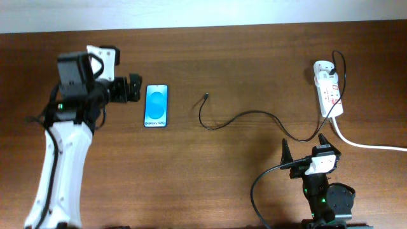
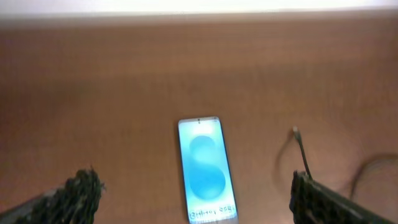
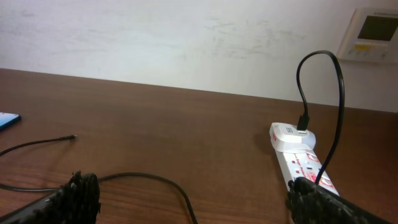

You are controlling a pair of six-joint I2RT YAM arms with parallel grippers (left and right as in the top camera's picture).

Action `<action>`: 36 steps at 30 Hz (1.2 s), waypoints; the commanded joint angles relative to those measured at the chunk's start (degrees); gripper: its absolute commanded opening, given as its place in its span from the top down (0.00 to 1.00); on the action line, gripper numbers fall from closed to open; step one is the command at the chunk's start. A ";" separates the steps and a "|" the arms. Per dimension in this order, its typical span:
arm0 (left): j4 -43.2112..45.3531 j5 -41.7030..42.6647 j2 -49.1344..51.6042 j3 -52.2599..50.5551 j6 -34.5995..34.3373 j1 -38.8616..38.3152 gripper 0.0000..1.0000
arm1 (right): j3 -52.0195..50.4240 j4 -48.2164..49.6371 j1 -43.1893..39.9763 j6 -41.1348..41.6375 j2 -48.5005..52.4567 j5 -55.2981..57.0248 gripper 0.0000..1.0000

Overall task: Plug charger to phone and switch on socket
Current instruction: 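Reach the left gripper down to the phone and grasp it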

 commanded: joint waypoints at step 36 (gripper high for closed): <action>-33.66 -14.88 52.57 40.54 -10.49 -12.46 0.00 | -0.31 -0.31 0.46 0.68 -0.46 0.09 0.01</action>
